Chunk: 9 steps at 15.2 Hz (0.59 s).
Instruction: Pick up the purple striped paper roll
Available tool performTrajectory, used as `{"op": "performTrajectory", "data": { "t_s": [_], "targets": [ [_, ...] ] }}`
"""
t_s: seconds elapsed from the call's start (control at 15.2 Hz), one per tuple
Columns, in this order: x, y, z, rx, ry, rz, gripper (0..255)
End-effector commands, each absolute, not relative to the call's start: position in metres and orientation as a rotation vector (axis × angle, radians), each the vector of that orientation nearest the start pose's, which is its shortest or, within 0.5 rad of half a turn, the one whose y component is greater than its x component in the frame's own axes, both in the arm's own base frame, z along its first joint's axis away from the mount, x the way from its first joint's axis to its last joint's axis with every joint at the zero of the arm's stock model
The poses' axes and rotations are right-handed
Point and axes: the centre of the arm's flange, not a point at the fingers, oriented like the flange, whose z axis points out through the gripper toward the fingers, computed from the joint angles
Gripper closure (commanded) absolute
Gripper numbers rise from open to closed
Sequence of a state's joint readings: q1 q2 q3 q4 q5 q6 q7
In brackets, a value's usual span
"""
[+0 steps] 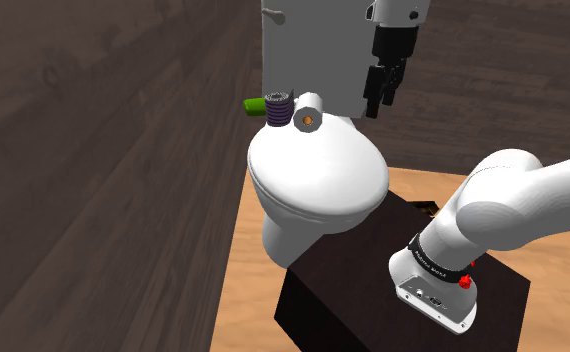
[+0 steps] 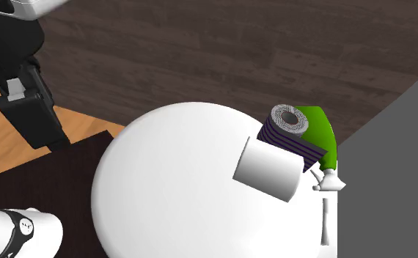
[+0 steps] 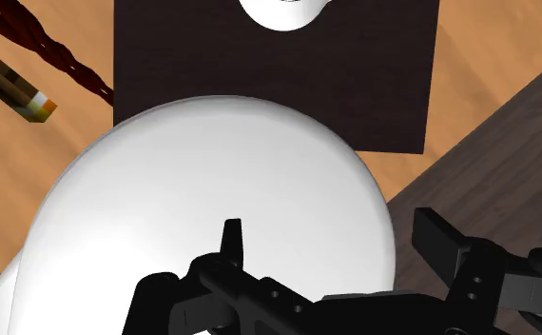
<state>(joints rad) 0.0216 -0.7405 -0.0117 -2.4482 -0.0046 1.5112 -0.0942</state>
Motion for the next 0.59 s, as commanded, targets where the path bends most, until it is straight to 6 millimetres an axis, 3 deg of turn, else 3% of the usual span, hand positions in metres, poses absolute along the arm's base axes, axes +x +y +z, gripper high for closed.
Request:
{"op": "performTrajectory", "data": {
  "t_s": [0.0, 0.53],
  "targets": [
    [0.305, 0.002, 0.529, -3.111, -0.168, 0.307, 0],
    [0.405, -0.002, 0.495, -3.135, -0.024, 0.309, 0]
  ]
}}
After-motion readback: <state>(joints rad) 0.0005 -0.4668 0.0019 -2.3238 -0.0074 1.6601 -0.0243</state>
